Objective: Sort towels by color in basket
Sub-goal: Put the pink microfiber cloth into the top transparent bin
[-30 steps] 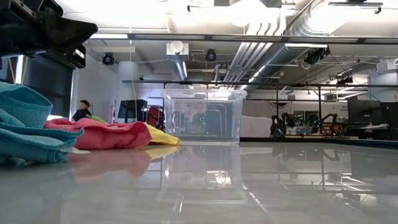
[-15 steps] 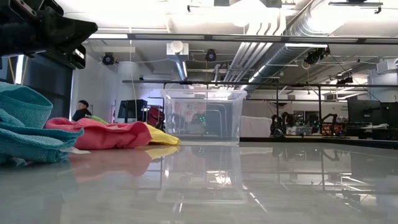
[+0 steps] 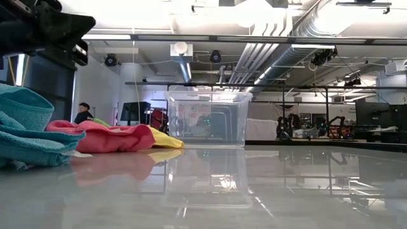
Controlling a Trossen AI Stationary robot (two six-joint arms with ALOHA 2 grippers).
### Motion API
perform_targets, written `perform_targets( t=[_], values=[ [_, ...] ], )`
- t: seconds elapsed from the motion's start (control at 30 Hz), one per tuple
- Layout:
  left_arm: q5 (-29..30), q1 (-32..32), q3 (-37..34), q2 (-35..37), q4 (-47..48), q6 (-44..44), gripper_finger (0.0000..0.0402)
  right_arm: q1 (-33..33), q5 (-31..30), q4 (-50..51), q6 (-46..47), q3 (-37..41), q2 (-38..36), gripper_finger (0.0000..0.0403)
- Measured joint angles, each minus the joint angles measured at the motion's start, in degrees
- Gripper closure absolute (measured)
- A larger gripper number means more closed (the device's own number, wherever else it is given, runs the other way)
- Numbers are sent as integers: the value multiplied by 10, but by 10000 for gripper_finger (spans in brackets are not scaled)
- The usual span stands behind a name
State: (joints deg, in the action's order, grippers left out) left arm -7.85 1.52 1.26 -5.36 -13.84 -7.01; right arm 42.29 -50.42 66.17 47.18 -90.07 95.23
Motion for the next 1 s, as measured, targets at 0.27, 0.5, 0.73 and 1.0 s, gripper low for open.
perform_targets(
  t=[0.27, 0.5, 0.73, 1.0],
  values=[
    [92, -48, 56, -95, 8, 83, 401, -188, 324, -589, -339, 259, 1, 284],
    [232, -107, 170, -243, 141, 147, 401, -290, 415, -1071, -390, 461, 36, 284],
    [323, -142, 266, -401, 266, 82, 401, -316, 408, -1133, -438, 467, 74, 284],
    [325, -142, 299, -506, 303, -39, 401, -315, 383, -1129, -461, 442, 120, 284]
  ],
)
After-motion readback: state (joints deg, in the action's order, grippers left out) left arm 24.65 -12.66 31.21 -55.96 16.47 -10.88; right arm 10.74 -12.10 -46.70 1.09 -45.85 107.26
